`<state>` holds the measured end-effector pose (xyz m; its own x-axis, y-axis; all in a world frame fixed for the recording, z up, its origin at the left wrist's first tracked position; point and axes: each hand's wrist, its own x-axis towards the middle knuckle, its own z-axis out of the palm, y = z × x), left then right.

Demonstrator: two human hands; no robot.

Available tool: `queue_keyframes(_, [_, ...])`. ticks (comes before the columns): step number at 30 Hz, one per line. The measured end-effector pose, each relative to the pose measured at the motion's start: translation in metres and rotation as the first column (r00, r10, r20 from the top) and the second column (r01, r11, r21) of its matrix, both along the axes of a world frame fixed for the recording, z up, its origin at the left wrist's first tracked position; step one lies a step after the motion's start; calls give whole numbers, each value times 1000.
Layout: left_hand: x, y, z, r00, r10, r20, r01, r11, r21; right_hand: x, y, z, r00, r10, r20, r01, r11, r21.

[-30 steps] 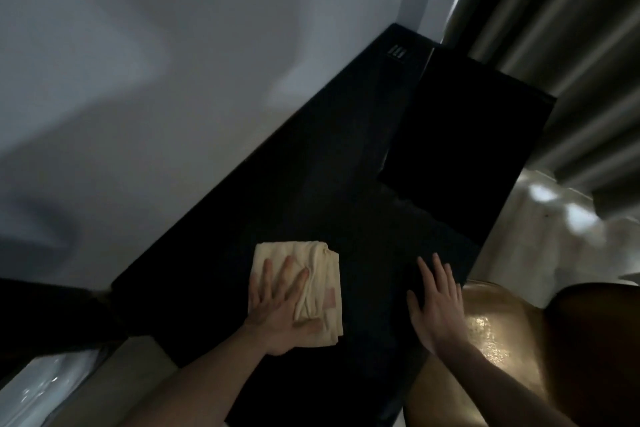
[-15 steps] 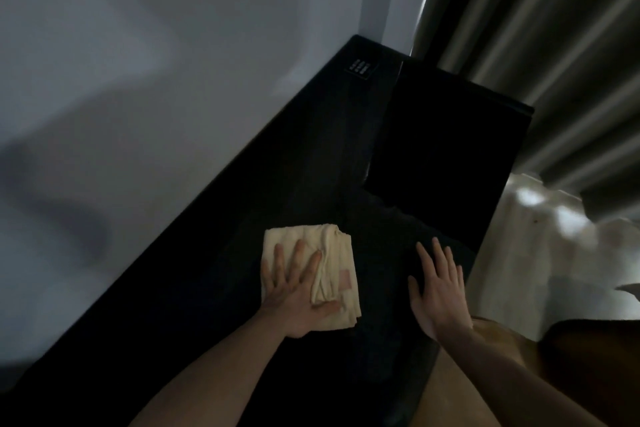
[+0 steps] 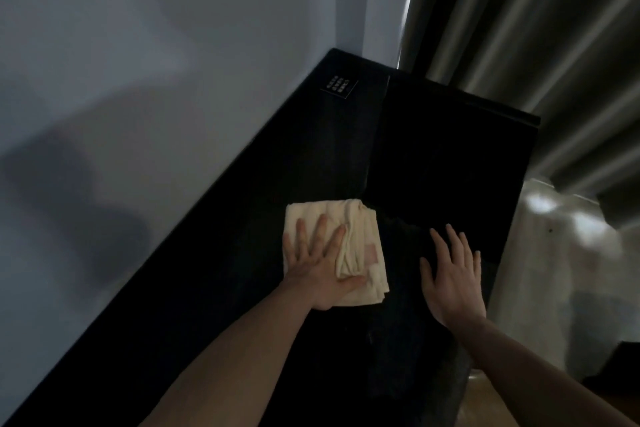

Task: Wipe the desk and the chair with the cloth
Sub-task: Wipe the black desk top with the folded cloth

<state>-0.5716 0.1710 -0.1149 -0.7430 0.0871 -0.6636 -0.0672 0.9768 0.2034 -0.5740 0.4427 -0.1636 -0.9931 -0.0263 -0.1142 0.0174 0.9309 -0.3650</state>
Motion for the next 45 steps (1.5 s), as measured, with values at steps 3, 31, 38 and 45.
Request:
queue_keyframes(3, [-32, 11, -4, 1000, -2, -21, 2, 1000, 4, -10, 4, -4, 997, -30, -65, 32, 999, 35])
queue_keyframes(31, [-305, 86, -23, 960, -73, -269, 53, 995, -84, -12, 5, -11, 996, -32, -82, 32, 999, 0])
queue_keyframes(38, [-343, 92, -16, 963, -59, -264, 42, 997, -71, -13, 6, -11, 997, -33, -67, 32, 999, -17])
queue_keyframes(45, [-349, 84, -5, 975, -70, -211, 49, 993, -103, -13, 6, -7, 999, -39, -35, 38, 999, -27])
